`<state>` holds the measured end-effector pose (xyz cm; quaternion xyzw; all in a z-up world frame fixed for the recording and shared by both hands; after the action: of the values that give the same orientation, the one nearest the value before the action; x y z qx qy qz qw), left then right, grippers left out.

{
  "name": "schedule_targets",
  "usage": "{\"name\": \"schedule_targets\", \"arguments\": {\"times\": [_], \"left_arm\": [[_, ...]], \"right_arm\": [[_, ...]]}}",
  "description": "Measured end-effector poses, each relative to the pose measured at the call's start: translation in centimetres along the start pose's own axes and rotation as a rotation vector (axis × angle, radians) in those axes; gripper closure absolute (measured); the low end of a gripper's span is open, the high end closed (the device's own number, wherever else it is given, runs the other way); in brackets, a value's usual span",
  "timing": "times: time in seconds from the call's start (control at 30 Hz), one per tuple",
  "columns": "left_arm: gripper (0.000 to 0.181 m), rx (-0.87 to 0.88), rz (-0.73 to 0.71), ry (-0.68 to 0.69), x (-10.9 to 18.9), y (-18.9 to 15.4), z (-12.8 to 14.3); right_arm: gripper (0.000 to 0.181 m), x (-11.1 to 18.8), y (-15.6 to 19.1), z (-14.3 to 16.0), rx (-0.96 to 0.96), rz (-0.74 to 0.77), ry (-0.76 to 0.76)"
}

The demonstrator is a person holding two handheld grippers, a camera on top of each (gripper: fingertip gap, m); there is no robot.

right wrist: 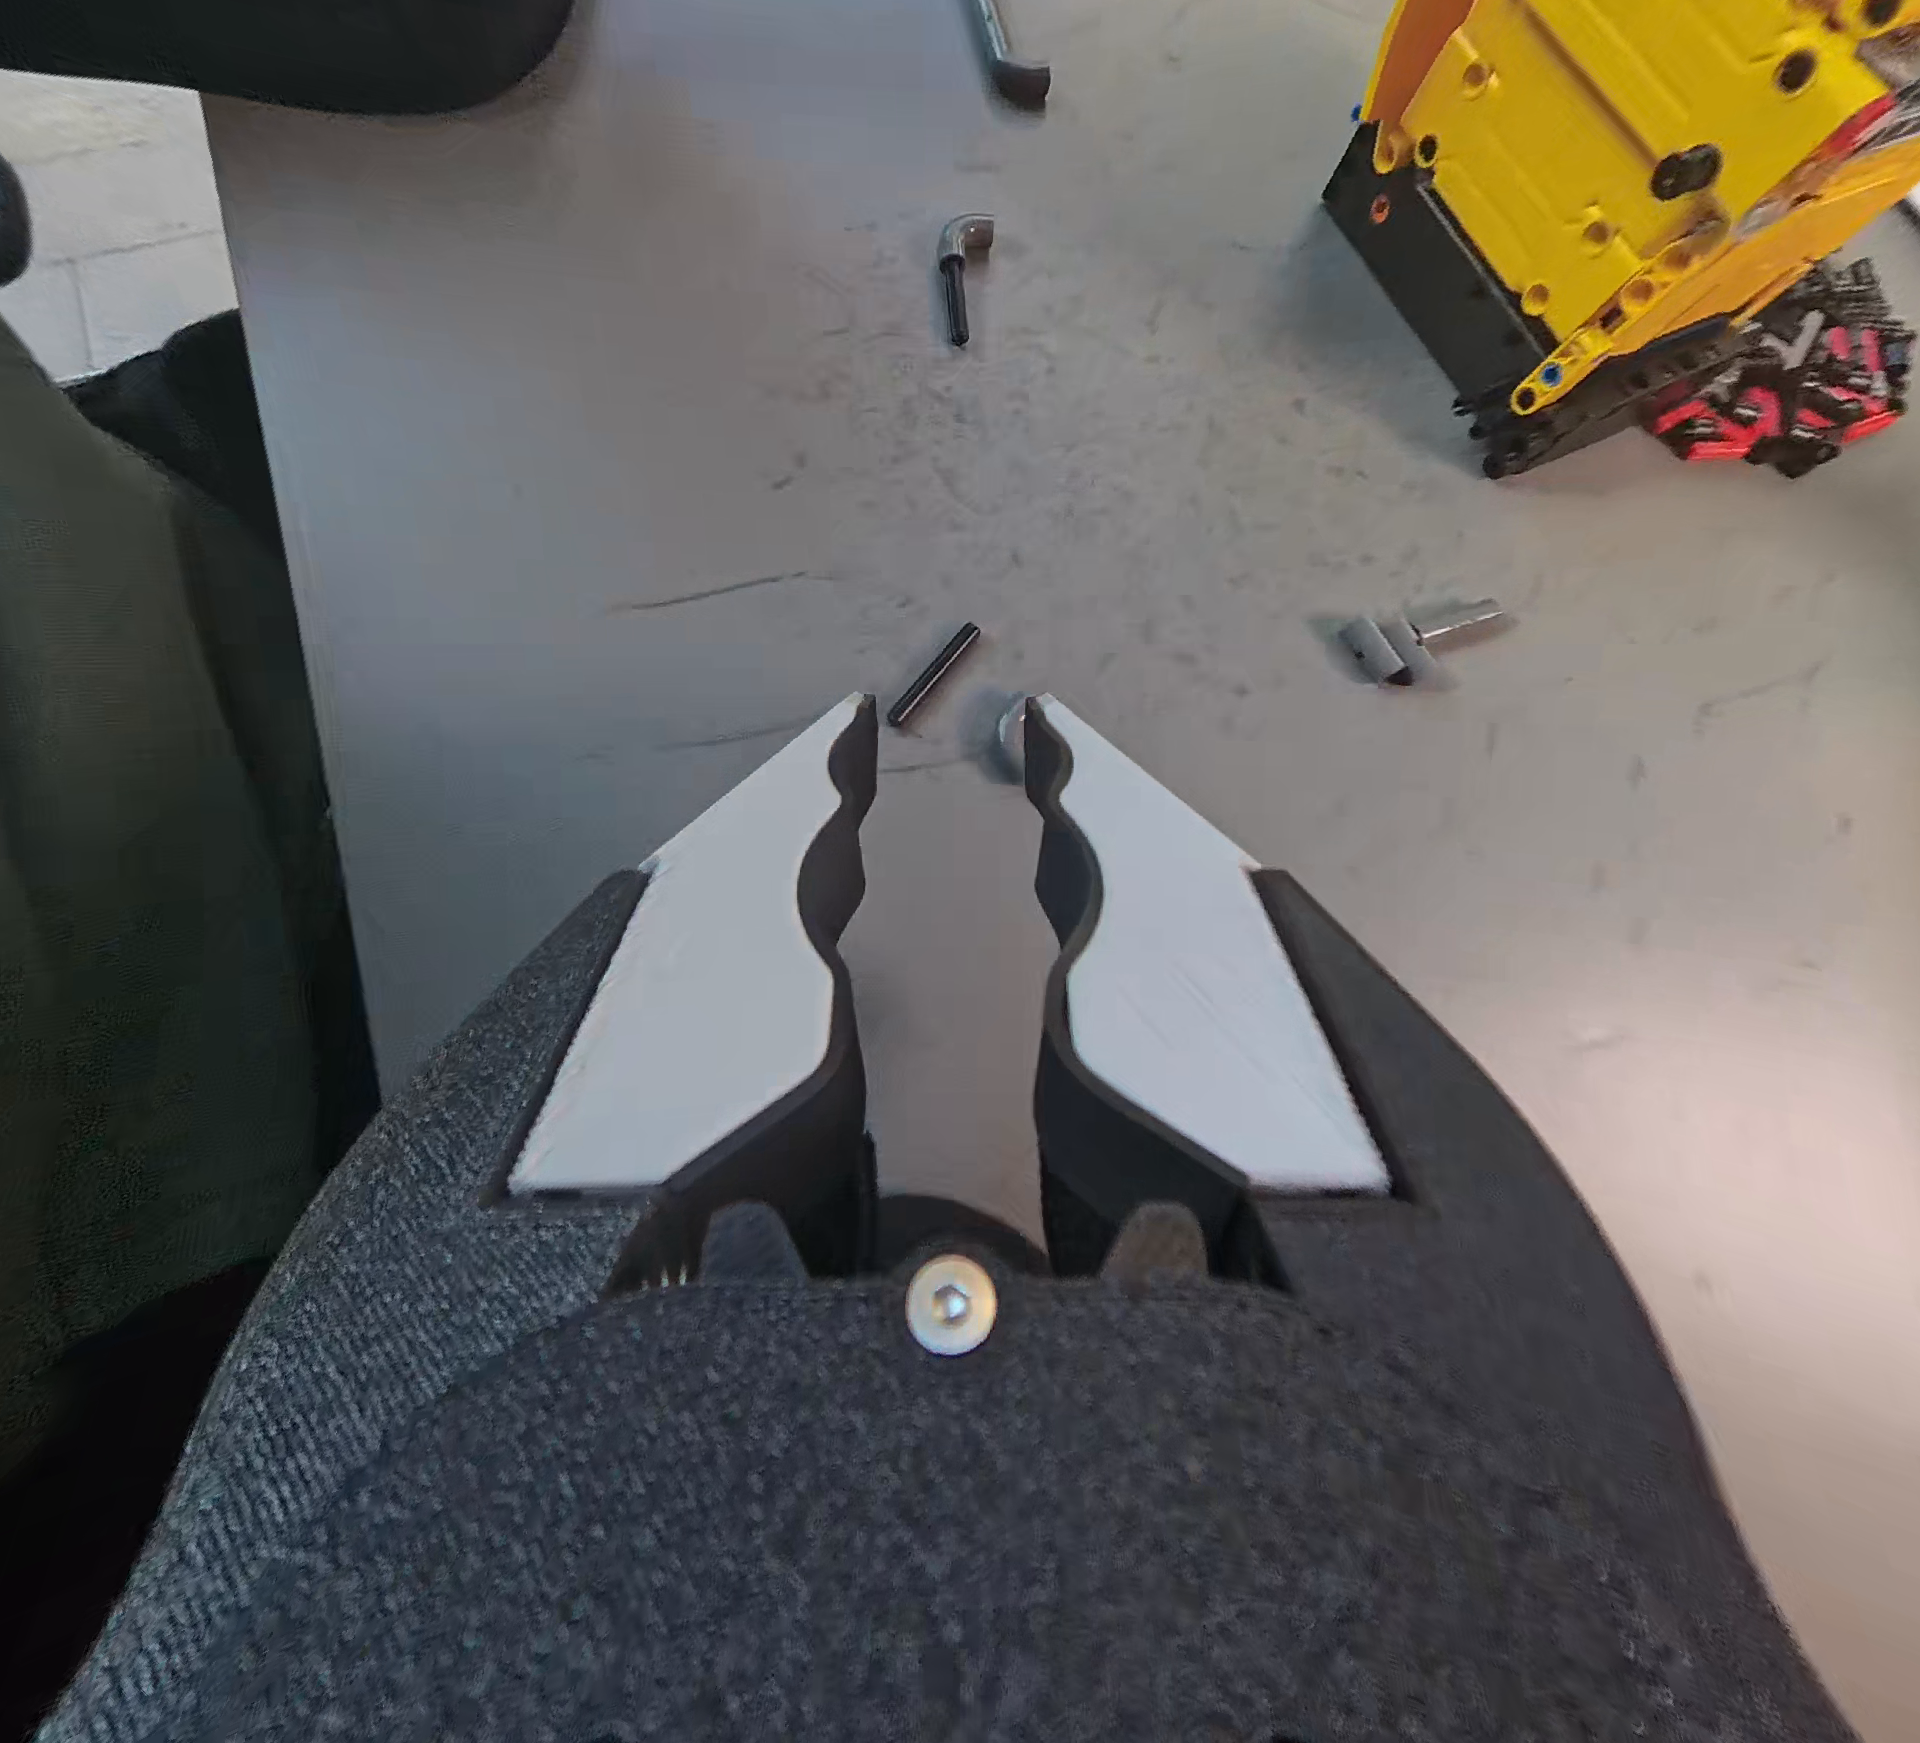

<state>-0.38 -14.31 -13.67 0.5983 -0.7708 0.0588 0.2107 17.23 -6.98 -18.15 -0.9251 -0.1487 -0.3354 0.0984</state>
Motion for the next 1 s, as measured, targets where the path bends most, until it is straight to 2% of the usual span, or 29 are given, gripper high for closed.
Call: {"name": "schedule_targets", "arguments": {"times": [0.07,0.17,0.33,0.43,0.5,0.63,0.7,0.77,0.87,0.93,1.0], "left_arm": [[0.137,0.019,0.024,-0.018,-2.2,1.8,0.1],[0.134,0.084,-0.040,-0.126,-3.9,4.9,-0.9],[0.141,0.053,-0.250,-0.243,-2.9,8.3,-0.3],[0.138,0.096,-0.270,-0.254,-3.3,9.4,0.2],[0.137,0.113,-0.284,-0.298,-2.6,9.7,-0.6],[0.137,0.082,-0.378,-0.380,0.8,10.0,-3.4],[0.136,0.129,-0.382,-0.392,2.6,10.1,-4.5],[0.139,0.171,-0.326,-0.414,4.1,9.7,-5.5],[0.138,0.128,-0.219,-0.342,5.8,9.0,-5.9],[0.138,0.095,-0.134,-0.302,6.7,8.2,-5.3],[0.139,0.084,-0.088,-0.279,7.5,7.5,-4.2]], "right_arm": [[0.153,-1.4,-1.0,0.3,-0.008,-0.062,-0.004],[0.153,-2.3,-1.4,-0.5,-0.007,-0.225,-0.028],[0.151,-2.1,-3.0,-2.0,0.074,-0.322,-0.003],[0.151,-1.1,-3.3,-2.6,-0.034,-0.286,-0.024],[0.151,-0.5,-3.2,-2.6,-0.060,-0.247,-0.048],[0.151,-0.8,-2.4,-3.5,-0.013,-0.137,-0.153],[0.148,-1.2,-1.7,-4.6,-0.015,-0.059,-0.200],[0.139,-1.1,-0.3,-5.6,-0.057,0.002,-0.230],[0.135,0.0,1.4,-6.0,-0.099,0.093,-0.305],[0.141,1.1,2.1,-6.3,-0.108,0.151,-0.375],[0.161,2.0,2.7,-7.3,-0.057,0.195,-0.441]]}}
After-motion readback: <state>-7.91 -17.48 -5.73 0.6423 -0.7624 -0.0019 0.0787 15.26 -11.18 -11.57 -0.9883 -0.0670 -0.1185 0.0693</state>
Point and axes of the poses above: each gripper's, where its closed fingertips meet, x back along the fingers, z out of its underside, y = z × x across the jaws, the point moved 4 cm from there along x, back along the fingers, and after that the axes turned 1 degree about -y, right-handed, at the moved point
